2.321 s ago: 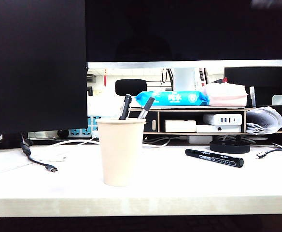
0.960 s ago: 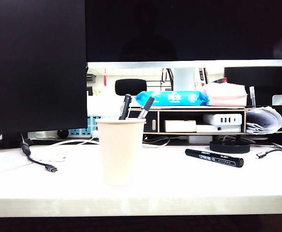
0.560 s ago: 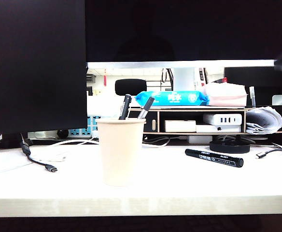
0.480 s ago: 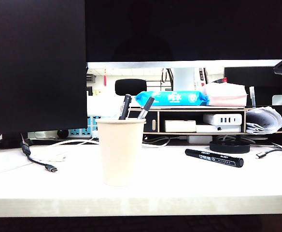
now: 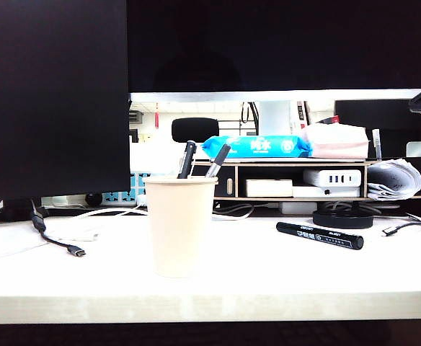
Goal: Pick up the marker from the paper cup and put it on the table.
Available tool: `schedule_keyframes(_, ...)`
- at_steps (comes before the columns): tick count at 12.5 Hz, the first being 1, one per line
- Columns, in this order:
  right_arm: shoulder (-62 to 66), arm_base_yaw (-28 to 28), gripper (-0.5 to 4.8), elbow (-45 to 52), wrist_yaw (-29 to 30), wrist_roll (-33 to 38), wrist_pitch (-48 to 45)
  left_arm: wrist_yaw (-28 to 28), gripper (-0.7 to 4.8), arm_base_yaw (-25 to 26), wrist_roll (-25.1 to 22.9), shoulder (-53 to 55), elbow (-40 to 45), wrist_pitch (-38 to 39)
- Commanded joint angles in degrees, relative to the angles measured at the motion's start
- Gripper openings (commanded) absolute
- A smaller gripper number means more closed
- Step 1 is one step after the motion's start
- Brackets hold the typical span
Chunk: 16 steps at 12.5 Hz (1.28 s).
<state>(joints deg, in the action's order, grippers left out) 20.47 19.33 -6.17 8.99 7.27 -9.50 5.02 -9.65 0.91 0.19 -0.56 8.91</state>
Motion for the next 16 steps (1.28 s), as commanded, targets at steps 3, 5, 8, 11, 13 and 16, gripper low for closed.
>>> schedule_keyframes(3,0.0,0.0,-0.06,-0.2,-0.1,0.2,-0.6,-0.1,-0.04,0.1,-0.1,0.0,0.0,-1.9)
schedule_keyframes(5,0.0,0.0,-0.06,-0.2,-0.1,0.2,-0.6,-0.1,-0.04,0.1,-0.1,0.0,0.0,-3.0)
schedule_keyframes(8,-5.9,0.0,-0.05,-0.2,-0.1,0.2,2.1,0.0,-0.04,0.1,-0.4,0.0,0.0,-3.8)
schedule_keyframes(11,-11.7,0.0,-0.05,-0.2,-0.1,0.2,2.4,0.1,-0.04,0.1,-0.4,0.0,0.0,-2.6)
schedule_keyframes(13,-14.6,-0.4,-0.05,-0.2,-0.1,0.2,2.4,0.1,-0.04,0.1,-0.3,0.0,0.0,-0.8)
schedule_keyframes(16,-17.0,-0.5,-0.06,-0.2,-0.1,0.2,2.4,0.1,-0.04,0.1,-0.2,0.0,0.0,-0.6)
